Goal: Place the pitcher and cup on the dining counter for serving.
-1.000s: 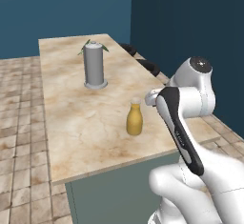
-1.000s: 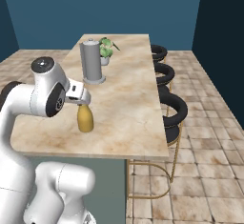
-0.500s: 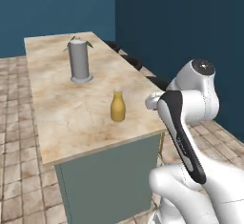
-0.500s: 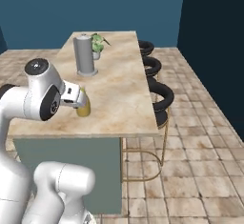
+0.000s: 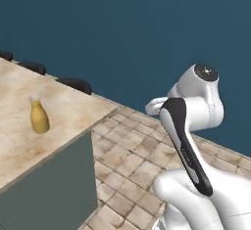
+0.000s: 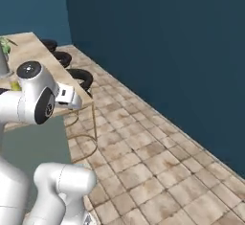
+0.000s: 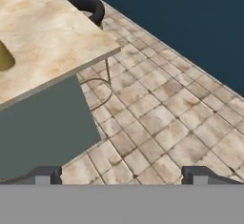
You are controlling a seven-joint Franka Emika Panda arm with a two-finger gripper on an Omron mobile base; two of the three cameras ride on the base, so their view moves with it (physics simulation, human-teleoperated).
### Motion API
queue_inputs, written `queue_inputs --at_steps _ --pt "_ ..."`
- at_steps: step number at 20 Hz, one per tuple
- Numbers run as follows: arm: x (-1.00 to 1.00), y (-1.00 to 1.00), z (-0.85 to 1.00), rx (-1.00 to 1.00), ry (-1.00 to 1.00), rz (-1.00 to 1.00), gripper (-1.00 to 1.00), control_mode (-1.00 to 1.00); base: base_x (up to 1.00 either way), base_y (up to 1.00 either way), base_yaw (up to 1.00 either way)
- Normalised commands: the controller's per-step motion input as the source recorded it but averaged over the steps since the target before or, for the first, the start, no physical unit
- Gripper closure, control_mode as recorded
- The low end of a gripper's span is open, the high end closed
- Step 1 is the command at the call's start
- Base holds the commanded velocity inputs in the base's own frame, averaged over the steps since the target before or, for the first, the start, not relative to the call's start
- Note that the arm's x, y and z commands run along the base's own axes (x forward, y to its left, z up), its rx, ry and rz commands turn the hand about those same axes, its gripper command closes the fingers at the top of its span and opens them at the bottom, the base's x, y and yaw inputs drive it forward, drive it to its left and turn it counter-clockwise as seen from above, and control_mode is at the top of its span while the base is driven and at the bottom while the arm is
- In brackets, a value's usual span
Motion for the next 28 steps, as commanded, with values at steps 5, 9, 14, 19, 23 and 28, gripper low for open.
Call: queue_inputs --at_steps 5,9,14,19,23,28 --pt "0.0 0.0 0.0 0.0 0.0 0.0 -1.0 1.0 -0.43 0.13 -0.92" --pt "0.0 0.0 0.0 0.0 0.0 0.0 -1.0 1.0 -0.41 0.12 -0.92" --pt "0.0 0.0 0.0 0.0 0.0 0.0 -1.0 1.0 -0.39 0.12 -0.92" --pt "0.0 0.0 0.0 0.0 0.0 0.0 -1.0 1.0 -0.34 0.04 -0.92" --pt "0.0 0.0 0.0 0.0 0.0 0.0 -1.0 1.0 -0.36 0.0 -0.89" --pt "0.0 0.0 0.0 0.0 0.0 0.0 -1.0 1.0 -0.37 0.0 -0.85"
